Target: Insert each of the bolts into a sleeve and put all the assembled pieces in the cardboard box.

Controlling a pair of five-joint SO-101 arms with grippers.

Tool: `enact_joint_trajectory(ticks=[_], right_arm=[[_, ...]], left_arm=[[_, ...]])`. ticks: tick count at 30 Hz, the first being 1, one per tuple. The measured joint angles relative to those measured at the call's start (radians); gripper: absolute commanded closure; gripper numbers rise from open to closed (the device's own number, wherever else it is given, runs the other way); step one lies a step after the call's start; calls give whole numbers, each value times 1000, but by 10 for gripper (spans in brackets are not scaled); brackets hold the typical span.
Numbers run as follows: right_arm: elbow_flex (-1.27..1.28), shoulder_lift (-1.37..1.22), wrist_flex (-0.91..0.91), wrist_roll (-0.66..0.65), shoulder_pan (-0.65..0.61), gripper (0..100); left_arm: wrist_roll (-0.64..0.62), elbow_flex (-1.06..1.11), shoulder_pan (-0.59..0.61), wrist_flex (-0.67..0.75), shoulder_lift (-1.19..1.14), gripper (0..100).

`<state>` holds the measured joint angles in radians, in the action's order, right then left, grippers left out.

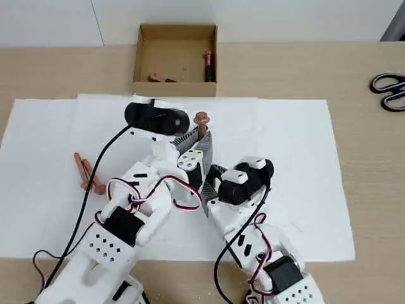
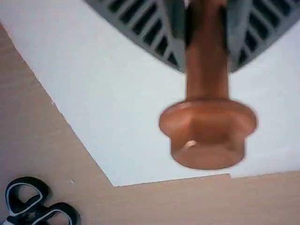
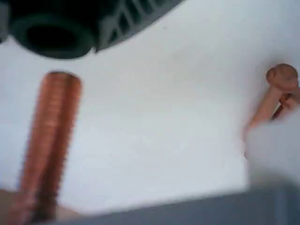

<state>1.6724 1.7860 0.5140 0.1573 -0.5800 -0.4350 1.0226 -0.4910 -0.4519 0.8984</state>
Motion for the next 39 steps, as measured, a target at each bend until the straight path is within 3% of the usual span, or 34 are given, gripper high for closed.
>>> enact_joint_trajectory(ticks=[19,39], right_arm=[[0,3,-2,5,0,995],[0,3,0,5,0,995]], left_arm=[[2,51,-57,-2,6,994],[-5,49,-72,-141,12,994]])
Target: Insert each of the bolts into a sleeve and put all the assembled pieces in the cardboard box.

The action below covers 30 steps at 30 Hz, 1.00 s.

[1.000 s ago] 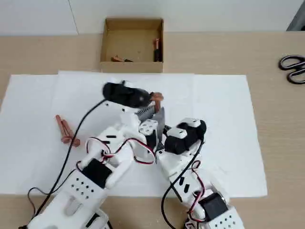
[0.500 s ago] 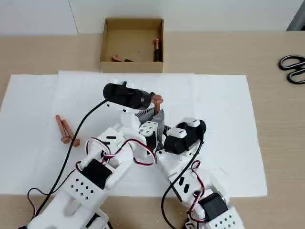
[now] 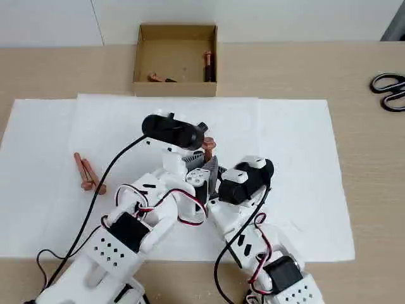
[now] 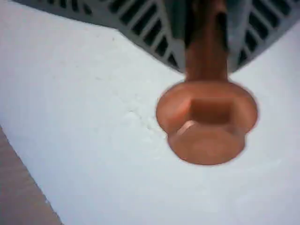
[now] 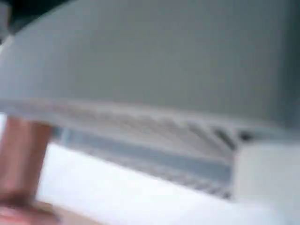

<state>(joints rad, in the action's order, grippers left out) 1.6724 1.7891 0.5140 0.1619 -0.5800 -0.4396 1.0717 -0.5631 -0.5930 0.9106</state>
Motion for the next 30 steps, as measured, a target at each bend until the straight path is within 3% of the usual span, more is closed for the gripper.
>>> enact_joint_trajectory(ticks=[19,30], right_arm=[[0,-2,0,0,-3,995],[0,0,0,0,2,995]], left_arm=[[0,-9,-2,-98,15,991],[2,-29,6,-112,14,781]])
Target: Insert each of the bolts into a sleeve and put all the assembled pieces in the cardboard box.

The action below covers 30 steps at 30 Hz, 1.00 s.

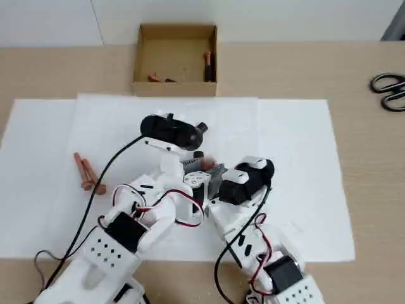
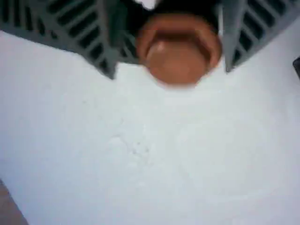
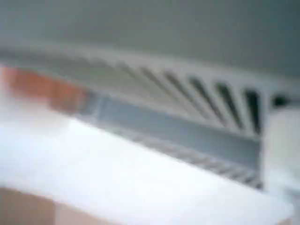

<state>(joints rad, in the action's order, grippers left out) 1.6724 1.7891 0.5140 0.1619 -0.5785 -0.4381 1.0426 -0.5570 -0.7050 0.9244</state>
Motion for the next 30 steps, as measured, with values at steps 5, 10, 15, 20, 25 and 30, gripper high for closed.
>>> enact_joint_trajectory(ticks=[5,10,15,20,25,30], right_arm=[[0,0,0,0,0,995],[0,0,0,0,-2,995],[2,0,0,0,-2,995],[2,0,0,0,-2,995],[-35,-2,117,-17,0,995],[-196,-6,173,-91,98,995]], left_arm=[[-2,0,0,0,0,780],[-2,-38,37,0,0,780],[-2,-109,166,0,0,780],[-2,-167,328,0,0,780],[-2,-170,540,-5,0,780],[-2,-221,635,-138,0,780]])
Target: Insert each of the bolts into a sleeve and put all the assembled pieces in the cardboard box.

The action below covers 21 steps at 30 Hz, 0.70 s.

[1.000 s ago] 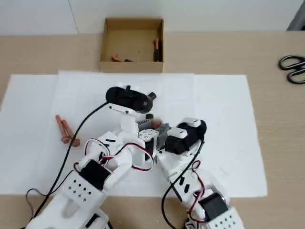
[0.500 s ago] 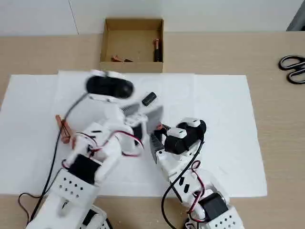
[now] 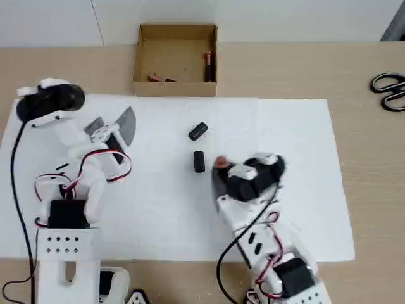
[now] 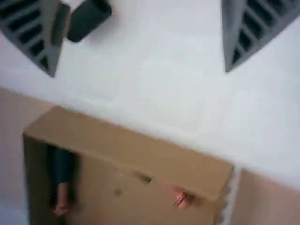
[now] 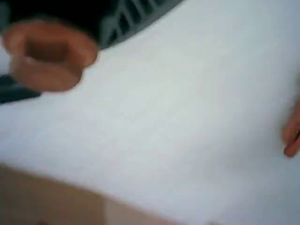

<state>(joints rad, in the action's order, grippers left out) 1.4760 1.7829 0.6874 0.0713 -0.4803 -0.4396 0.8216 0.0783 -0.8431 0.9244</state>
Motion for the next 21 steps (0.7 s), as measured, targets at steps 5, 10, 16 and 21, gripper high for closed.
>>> enact_joint_trajectory(ticks=[5,10,16,21], right_arm=[[-201,-166,-11,-115,41,995],[-463,-549,-187,-155,48,995],[-867,-1149,-404,-160,74,995],[-1269,-1674,-502,-160,123,995]], left_arm=[[0,-69,8,-153,0,780],[0,-69,8,-163,0,780],[0,-69,15,-166,0,781],[0,-69,15,-166,0,781]])
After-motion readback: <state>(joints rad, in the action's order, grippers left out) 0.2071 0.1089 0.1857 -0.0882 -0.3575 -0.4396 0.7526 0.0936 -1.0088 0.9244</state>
